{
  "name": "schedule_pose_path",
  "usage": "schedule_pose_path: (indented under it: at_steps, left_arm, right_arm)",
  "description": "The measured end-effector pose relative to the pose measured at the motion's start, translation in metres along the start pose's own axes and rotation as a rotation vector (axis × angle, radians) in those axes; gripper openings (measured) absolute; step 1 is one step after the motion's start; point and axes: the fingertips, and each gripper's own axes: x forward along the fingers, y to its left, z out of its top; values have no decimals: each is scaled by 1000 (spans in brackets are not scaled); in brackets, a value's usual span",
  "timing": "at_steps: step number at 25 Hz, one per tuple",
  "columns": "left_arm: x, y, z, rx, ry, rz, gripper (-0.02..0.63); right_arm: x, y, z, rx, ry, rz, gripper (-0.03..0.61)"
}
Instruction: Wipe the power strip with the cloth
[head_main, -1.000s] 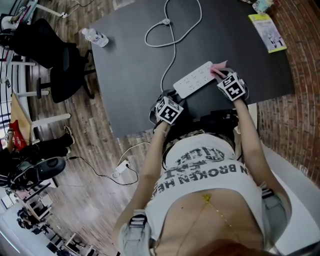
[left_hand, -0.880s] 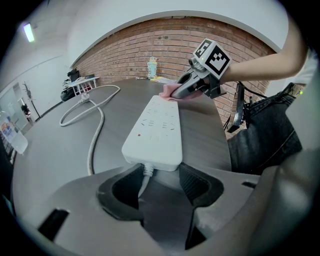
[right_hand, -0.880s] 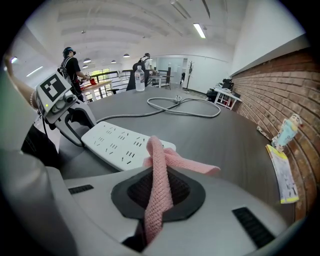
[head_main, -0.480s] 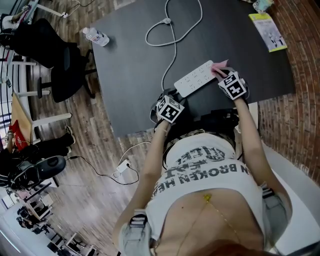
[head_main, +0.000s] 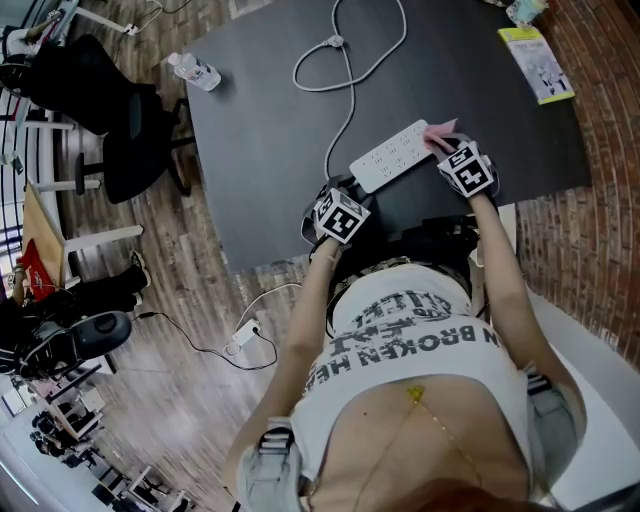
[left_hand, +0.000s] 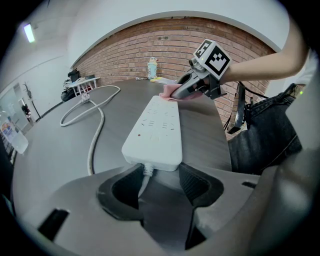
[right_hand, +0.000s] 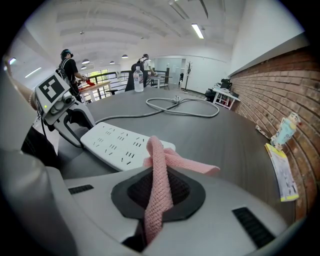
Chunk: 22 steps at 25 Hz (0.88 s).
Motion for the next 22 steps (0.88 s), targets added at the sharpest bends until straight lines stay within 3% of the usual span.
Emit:
schedule_pose_path:
  at_steps: [14, 22]
  left_arm:
    - [-10, -5, 4, 9, -10, -19, 225]
    - [-60, -9, 58, 36, -190, 1, 194]
  right_arm:
    - [-7, 5, 6, -18, -42, -6, 17]
    - [-62, 30, 64, -59, -244, 92, 17]
